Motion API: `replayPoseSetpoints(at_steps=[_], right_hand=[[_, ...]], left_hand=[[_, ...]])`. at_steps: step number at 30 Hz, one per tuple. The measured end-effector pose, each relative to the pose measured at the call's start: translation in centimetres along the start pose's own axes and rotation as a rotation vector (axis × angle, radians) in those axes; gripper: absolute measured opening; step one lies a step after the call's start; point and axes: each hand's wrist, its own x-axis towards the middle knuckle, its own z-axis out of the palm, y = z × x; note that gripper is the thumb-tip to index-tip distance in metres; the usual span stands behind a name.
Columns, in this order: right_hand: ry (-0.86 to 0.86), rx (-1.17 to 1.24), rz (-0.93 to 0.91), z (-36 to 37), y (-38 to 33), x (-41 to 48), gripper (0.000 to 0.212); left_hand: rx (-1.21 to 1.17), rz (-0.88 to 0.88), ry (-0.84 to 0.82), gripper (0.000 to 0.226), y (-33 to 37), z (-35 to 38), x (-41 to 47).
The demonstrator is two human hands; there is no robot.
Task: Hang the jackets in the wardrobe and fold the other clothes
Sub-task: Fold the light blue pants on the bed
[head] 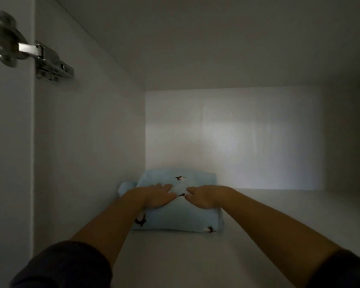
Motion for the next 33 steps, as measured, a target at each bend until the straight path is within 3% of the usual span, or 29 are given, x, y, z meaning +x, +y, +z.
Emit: replayPoseSetpoints(at_steps=[17, 20, 22, 27, 33], right_hand=[[-0.008, 0.044, 0.043, -1.0, 1.9, 13.6, 0.066], [0.279, 0.085, 0.082, -1.2, 3.1, 15.3, 0.058], [0.463, 0.048, 0.117, -0.2, 3.8, 16.6, 0.059], [0.164, 0.124, 0.075, 0.9, 5.1, 20.4, 0.059], [0.141, 0.137, 0.087, 1.2, 6.0, 22.1, 0.061]], left_hand=[[-0.154, 0.085, 0.035, 0.058, -5.7, -0.8, 11.3], [-0.175, 0.026, 0.226, 0.045, -6.6, -1.8, 13.6], [-0.088, -0.054, 0.384, 0.054, -7.3, -1.1, 14.9], [-0.053, -0.046, 0.119, 0.061, -9.1, 0.7, 18.3], [-0.119, -0.018, 0.096, 0.062, -9.9, 0.8, 20.5]])
